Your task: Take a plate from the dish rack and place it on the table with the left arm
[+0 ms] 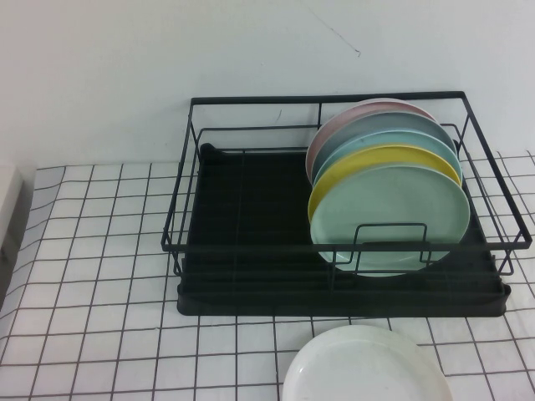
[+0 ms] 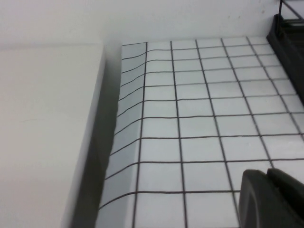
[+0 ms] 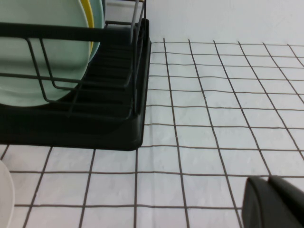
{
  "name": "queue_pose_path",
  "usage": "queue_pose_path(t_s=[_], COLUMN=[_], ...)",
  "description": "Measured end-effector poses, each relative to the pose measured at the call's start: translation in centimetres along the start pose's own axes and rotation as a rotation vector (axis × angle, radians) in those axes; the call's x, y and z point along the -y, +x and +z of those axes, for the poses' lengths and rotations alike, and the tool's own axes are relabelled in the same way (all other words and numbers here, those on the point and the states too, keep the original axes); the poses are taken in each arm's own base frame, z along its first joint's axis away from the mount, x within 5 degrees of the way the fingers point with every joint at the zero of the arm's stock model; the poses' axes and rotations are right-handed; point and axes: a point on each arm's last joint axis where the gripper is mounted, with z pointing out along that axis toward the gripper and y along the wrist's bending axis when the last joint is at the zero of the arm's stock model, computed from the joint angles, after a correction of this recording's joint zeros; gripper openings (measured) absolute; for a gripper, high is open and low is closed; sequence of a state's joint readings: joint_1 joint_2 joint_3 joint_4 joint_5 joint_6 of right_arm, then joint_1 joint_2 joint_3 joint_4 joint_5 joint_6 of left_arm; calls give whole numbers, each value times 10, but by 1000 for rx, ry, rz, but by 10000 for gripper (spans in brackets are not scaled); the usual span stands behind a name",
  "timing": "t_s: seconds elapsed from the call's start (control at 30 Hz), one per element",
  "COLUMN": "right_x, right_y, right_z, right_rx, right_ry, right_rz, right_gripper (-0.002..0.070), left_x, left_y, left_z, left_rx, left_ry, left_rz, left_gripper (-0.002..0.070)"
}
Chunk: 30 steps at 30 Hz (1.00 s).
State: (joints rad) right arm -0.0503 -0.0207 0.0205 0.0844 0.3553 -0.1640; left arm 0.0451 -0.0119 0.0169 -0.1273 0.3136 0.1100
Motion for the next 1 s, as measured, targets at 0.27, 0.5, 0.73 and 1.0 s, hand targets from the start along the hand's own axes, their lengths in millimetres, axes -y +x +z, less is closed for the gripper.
queue_pose_path(t_s=[0.27, 0.5, 0.73, 1.0], right_x=[0, 0, 0, 0], right_y=[0, 0, 0, 0], right_z=[0, 0, 0, 0], right_rx=[0, 0, 0, 0], right_ry=[0, 0, 0, 0], right_rz=[0, 0, 0, 0], right_gripper=[-1, -1, -1, -1], left_x=[9, 13, 10, 13], left_y=[-5, -15, -19, -16], left_z=[0, -2, -2, -2], left_rx=[51, 122, 170, 140], left_ry=[112, 206, 187, 198], left_rz=[-350, -719, -720, -600], left_gripper=[-3, -3, -3, -3])
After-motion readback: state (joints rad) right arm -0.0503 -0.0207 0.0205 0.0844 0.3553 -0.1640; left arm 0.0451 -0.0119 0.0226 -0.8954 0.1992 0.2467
